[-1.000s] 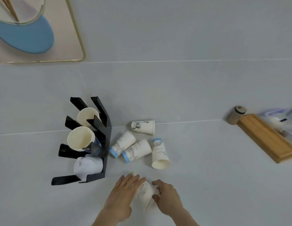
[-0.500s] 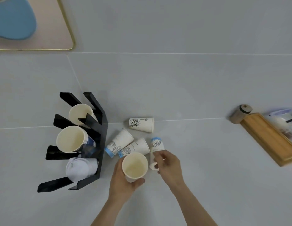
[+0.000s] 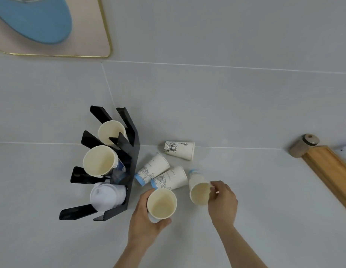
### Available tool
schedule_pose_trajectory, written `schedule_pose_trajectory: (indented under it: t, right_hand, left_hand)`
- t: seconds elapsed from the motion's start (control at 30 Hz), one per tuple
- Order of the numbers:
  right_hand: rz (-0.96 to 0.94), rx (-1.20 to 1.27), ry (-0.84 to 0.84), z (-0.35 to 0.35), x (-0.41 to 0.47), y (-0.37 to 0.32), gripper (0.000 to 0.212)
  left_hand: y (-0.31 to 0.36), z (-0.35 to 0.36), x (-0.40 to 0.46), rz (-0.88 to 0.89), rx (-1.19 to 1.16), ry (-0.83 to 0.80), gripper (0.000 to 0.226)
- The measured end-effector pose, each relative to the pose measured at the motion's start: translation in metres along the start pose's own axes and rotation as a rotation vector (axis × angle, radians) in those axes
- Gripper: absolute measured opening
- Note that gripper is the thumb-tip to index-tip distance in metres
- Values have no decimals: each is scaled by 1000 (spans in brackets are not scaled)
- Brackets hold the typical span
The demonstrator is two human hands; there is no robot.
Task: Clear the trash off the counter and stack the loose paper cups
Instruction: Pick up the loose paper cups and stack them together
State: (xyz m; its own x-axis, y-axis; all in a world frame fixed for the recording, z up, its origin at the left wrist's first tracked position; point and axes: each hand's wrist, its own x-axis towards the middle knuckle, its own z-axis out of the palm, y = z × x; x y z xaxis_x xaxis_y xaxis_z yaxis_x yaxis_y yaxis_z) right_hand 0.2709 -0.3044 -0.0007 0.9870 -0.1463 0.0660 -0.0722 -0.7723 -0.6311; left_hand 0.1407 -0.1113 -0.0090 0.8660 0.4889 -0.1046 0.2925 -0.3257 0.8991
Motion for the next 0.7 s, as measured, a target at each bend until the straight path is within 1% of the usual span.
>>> schedule_pose_trajectory:
  t: [0.07,0.13,0.17,0.2,0.23,0.3,0.33,0.4,0.43,0.5,0.57,0.63,0.7]
  right_hand:
    - [60,201,120,-16,6,-15,20]
    - [96,507,182,-38,10,-40,21]
    - [83,626,180,-49,11,-53,22]
    - [45,695,150,-59,10,-64,22]
    - [-12,711,94,-67,9,-73,23]
    - [-143,659,-46,-72,4,-81,23]
    - [-224,578,-83,-69,1,-82,24]
    - [-377,345,-88,-55,-8,-79,25]
    - [-420,261,-100,-45,-13,-76,24]
    - [-414,188,-179,-31,-26,-72,20]
    - [-367,148,-254,-20,-34,-64,23]
    - [-315,130,-280,-9,-37,-57,18]
    - [-150,212,-274,2,-32,-52,13]
  left_hand:
    - [2,1,1,-1,2,4,91]
    - [2,2,3,3,2,-1,92]
    - [2,3,5,5,5,-3,92]
    - [1,4,6,6,10,-5,93]
    - [1,6,7,5,11,-4,93]
    - [3,7,7,-13,2,-2,95]
    - [5,8,7,-25,-4,-4,97]
    - [7,8,7,-33,-12,-25,109]
    - [8,8,7,-35,-15,-36,117]
    - [10,8,7,-32,-11,-40,130]
    - [13,8,8,-17,8,-38,136]
    - [14,8,10,15,32,-45,133]
    - [13,8,13,59,71,-41,119]
